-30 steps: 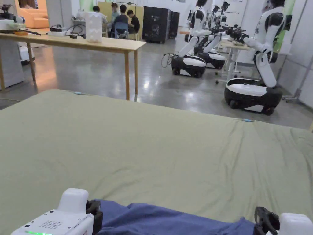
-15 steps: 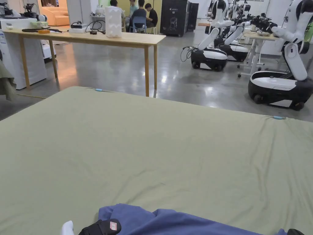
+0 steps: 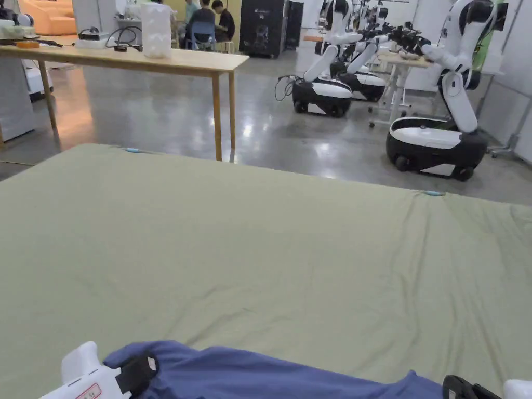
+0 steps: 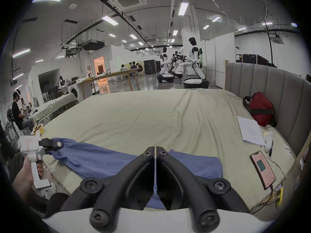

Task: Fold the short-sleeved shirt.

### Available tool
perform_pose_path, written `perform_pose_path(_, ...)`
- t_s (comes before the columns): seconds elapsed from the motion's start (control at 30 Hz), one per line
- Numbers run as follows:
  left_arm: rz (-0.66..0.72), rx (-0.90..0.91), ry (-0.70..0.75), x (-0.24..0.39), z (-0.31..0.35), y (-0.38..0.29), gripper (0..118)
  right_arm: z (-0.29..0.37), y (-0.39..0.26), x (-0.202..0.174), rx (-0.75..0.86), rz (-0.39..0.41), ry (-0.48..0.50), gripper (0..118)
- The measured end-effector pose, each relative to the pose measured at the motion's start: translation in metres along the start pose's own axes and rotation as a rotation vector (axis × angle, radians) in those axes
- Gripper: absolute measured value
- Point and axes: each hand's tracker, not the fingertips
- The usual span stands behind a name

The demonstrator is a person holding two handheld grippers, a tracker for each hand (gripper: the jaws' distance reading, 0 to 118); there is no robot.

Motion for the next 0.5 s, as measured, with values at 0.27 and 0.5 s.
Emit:
perform_pose_path(0.27,-0.808,0.104,0.026,0.161,0.021,-0.032,9,0.01,0.001,-0.003,-0.002,0.009,0.032,3)
perform_pose_path(0.5,-1.093,-0.167,0.014,0.237,-0.061,-0.153,9,0.027,-0.007,0.014,-0.009,0.001,0.028,3)
